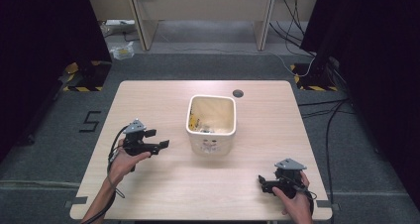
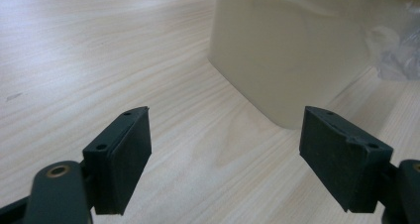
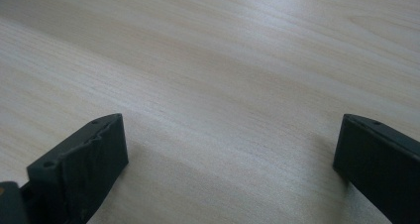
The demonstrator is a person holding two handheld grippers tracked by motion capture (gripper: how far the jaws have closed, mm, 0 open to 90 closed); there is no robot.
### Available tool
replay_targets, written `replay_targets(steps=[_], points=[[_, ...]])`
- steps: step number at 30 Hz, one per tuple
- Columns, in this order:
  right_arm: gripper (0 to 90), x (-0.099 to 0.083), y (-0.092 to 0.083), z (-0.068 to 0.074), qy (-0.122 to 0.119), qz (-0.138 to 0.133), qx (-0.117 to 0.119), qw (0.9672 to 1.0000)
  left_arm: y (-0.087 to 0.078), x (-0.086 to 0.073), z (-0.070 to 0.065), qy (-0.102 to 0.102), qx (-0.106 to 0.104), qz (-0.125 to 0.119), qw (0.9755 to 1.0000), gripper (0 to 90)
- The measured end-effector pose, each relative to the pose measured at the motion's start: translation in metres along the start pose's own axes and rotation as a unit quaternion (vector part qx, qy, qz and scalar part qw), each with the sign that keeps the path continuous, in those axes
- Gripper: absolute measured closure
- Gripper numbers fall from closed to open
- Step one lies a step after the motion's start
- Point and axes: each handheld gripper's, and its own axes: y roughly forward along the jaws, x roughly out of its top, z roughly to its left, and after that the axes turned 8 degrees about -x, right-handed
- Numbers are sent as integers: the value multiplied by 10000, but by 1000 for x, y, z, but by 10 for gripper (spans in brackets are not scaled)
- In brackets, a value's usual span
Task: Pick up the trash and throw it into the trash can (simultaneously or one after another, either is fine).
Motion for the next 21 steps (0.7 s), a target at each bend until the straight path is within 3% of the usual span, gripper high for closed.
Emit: replay_targets(steps=[21], points=[[4,0,0,0,0,0,0,10000,12,-33,-7,166,216,518,9983,194]])
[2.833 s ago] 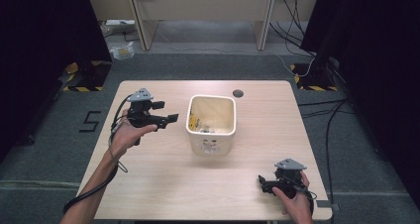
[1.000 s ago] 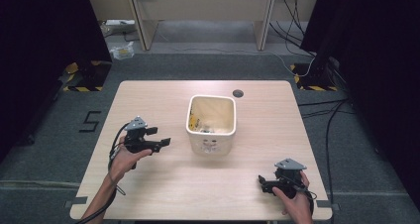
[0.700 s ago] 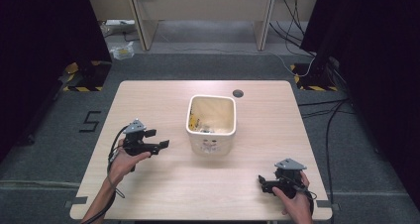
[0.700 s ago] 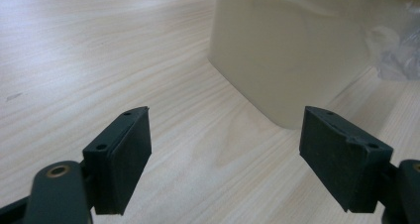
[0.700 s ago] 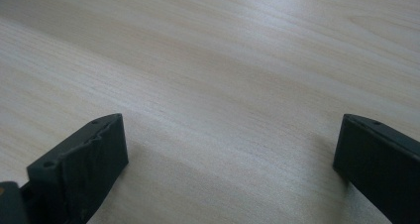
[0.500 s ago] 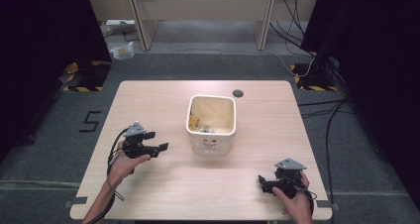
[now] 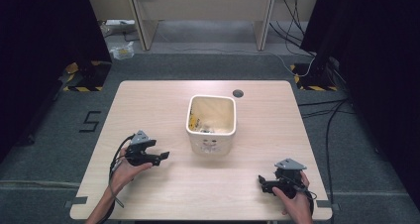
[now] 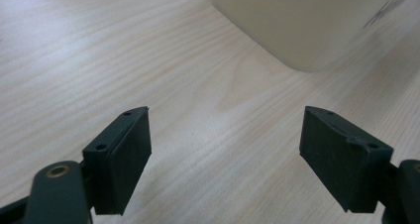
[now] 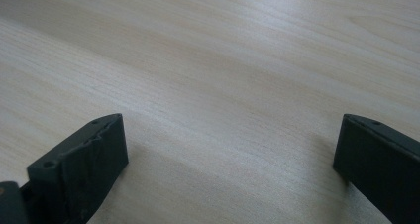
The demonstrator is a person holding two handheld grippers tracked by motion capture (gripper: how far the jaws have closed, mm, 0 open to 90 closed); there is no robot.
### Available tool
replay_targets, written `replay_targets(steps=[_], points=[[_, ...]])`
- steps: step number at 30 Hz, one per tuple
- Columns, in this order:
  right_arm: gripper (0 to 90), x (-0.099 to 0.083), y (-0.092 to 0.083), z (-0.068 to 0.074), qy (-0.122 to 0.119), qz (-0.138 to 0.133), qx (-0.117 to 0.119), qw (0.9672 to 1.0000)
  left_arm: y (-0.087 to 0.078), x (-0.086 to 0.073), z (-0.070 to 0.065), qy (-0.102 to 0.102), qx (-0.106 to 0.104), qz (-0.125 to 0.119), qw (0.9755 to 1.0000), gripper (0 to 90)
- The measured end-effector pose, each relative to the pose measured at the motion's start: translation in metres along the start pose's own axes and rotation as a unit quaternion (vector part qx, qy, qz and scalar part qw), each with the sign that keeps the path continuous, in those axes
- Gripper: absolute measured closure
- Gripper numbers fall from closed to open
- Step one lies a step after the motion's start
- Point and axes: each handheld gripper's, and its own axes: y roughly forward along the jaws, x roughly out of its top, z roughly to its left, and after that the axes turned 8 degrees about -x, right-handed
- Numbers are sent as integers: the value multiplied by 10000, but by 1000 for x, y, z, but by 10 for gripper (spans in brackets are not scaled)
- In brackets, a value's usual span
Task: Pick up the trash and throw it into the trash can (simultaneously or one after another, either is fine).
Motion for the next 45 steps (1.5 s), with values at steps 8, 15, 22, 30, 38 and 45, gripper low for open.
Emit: replay_targets(steps=[8,15,22,30,38,45], points=[[4,0,0,0,-2,0,-1,10000,0,-13,2,-19,41,129,9999,185],[4,0,0,0,-2,-2,-4,10000,-7,-26,0,60,87,275,9996,189],[4,0,0,0,-2,7,-3,10000,-10,-29,-7,213,175,387,9989,185],[4,0,0,0,-2,9,-2,10000,-14,-29,-14,290,208,402,9986,185],[4,0,0,0,2,3,-4,10000,-17,-35,-21,376,321,440,9978,187],[5,0,0,0,-6,7,0,10000,-20,-39,-25,432,428,477,9970,186]])
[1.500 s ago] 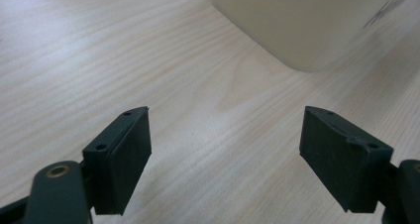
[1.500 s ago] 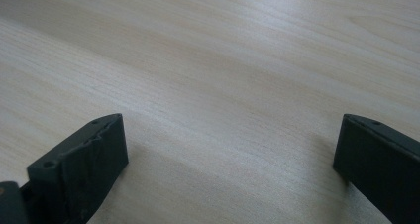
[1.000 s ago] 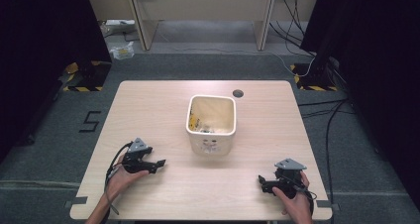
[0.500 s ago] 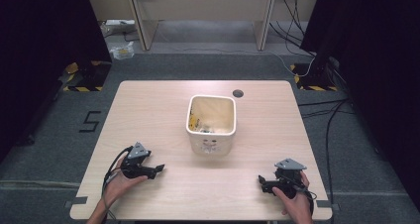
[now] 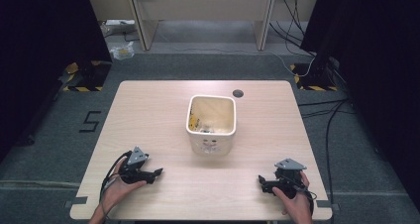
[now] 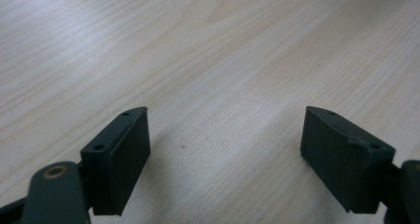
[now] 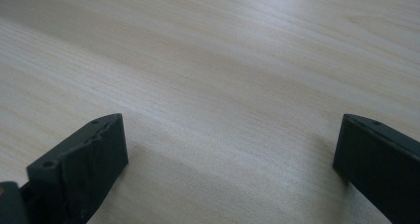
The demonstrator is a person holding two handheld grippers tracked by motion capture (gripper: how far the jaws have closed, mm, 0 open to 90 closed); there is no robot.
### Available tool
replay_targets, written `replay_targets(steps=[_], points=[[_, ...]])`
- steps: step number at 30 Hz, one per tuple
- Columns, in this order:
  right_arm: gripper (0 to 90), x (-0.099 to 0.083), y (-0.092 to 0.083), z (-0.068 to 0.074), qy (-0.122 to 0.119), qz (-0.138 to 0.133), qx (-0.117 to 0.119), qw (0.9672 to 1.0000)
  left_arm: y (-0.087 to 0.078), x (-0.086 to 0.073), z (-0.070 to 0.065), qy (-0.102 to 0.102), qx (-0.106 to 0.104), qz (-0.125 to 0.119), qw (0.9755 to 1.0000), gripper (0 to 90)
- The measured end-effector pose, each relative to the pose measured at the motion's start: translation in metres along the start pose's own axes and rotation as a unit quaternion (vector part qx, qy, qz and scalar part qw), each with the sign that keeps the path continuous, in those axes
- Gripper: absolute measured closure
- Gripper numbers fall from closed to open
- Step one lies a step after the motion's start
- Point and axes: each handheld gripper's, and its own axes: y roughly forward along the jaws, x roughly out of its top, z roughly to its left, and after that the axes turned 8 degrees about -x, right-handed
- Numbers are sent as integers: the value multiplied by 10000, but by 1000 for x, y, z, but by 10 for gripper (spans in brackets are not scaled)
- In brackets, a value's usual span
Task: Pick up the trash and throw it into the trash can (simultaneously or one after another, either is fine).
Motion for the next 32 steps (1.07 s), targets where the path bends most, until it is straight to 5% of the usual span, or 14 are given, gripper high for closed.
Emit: replay_targets(steps=[6,32], points=[[5,0,0,0,0,0,-1,10000,-1,-5,-1,-124,-152,-65,9998,180],[6,0,0,0,2,0,-12,10000,-1,-6,-1,-113,-187,-61,9997,155]])
